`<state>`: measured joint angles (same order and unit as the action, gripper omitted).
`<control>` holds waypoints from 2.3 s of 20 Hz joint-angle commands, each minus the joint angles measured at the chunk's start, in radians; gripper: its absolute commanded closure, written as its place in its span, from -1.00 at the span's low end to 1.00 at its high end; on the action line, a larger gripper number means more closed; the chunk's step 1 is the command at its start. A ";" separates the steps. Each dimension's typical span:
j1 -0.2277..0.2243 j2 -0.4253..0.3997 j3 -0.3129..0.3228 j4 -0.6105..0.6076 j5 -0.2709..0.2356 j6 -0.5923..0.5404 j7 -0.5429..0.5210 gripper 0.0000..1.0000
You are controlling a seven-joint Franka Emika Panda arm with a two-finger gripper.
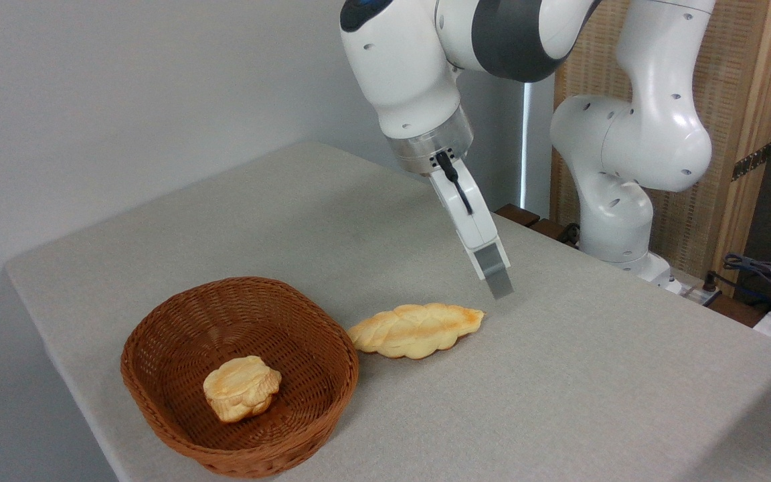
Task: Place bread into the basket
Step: 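Move the gripper over the elongated golden bread roll beside the basket, then lower the gripper onto the roll's middle and close on it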
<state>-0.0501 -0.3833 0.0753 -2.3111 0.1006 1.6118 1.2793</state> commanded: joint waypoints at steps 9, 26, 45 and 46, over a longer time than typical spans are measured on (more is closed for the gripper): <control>-0.010 -0.002 0.015 -0.108 0.031 0.129 0.006 -1.00; -0.046 0.020 0.014 -0.157 -0.045 0.316 0.012 -1.00; -0.070 0.053 -0.022 -0.154 -0.045 0.467 0.055 -1.00; -0.070 0.058 -0.022 -0.154 -0.045 0.471 0.055 -1.00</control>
<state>-0.1154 -0.3401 0.0607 -2.4627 0.0706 2.0444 1.3118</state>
